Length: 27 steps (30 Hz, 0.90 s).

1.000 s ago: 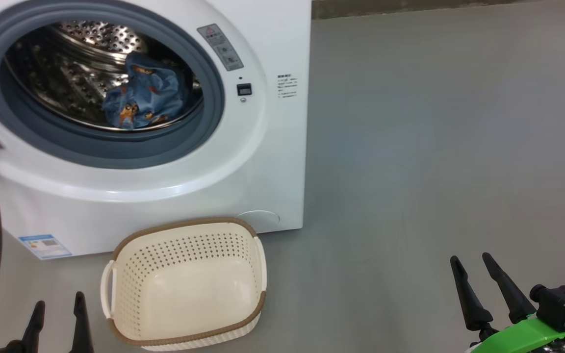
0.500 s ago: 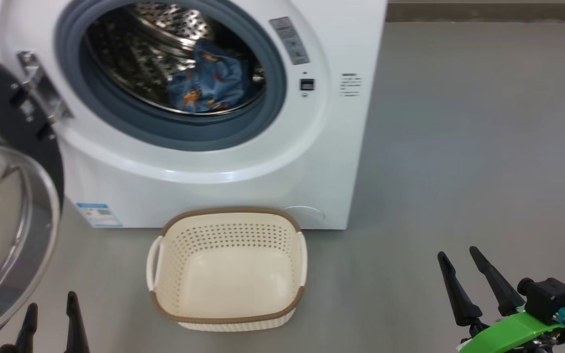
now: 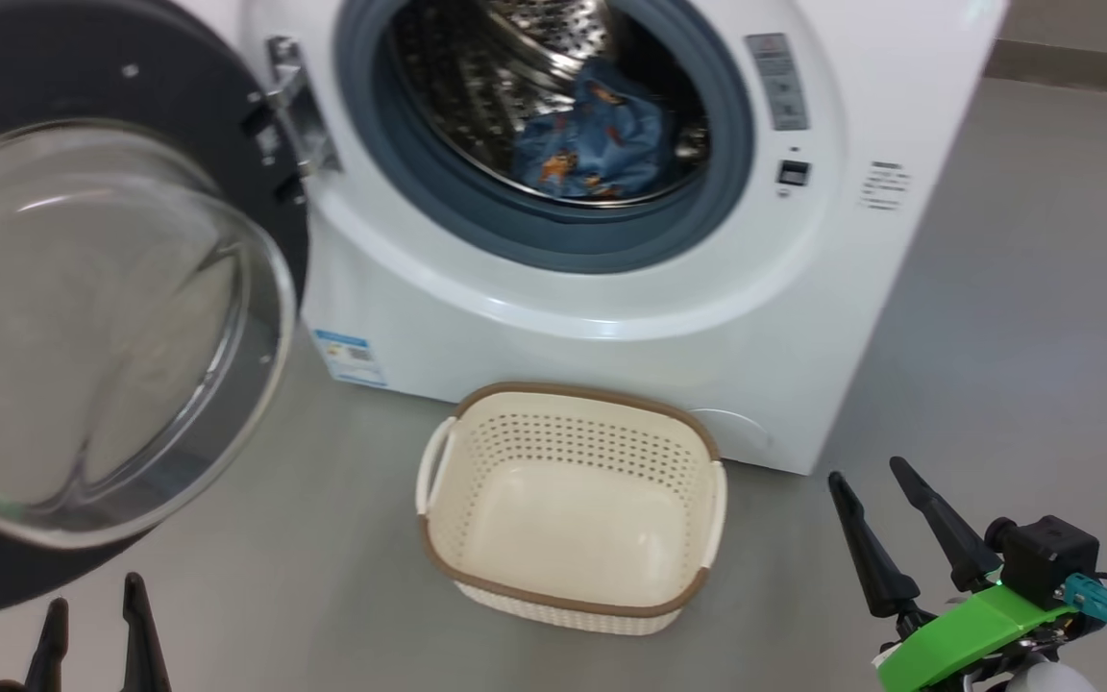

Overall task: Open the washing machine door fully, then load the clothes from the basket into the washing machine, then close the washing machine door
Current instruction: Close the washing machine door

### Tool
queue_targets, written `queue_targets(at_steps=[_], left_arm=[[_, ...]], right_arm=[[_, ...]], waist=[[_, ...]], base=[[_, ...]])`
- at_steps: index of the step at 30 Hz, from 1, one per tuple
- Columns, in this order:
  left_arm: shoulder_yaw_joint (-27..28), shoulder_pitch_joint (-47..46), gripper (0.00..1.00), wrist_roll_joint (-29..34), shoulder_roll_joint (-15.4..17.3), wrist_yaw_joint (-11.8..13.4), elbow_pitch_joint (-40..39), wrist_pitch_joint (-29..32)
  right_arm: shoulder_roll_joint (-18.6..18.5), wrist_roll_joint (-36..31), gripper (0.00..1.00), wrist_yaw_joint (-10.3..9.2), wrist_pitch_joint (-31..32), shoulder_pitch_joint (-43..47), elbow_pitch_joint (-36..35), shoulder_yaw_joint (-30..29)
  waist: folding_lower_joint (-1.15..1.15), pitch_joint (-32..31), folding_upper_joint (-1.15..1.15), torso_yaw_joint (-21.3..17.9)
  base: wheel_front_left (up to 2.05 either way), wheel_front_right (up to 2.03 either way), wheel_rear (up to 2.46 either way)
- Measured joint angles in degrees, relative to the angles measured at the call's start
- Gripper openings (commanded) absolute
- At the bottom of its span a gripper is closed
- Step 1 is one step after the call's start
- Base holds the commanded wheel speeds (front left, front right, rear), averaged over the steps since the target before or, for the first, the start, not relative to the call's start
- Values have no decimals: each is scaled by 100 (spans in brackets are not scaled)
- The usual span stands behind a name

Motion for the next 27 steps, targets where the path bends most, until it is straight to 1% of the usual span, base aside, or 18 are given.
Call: queue_targets(at_steps=[8,15,19,27], left_arm=[[10,1,100,-138,-5,0,22,0],[46,4,100,-182,-7,0,22,0],[93,71,100,-214,-8,0,16,0],[136,85,100,-237,-10,1,-4,0]], right_arm=[[-45,2,100,0,0,-157,53,167],[-55,2,100,0,0,-209,93,266],[-55,5,100,0,0,-330,121,354],[-88,27,100,0,0,-386,152,430]], waist=[[0,12,0,669],[0,31,0,1108],[0,78,0,1207],[0,113,0,1228]], base=[[0,0,0],[0,0,0],[0,0,0],[0,0,0]])
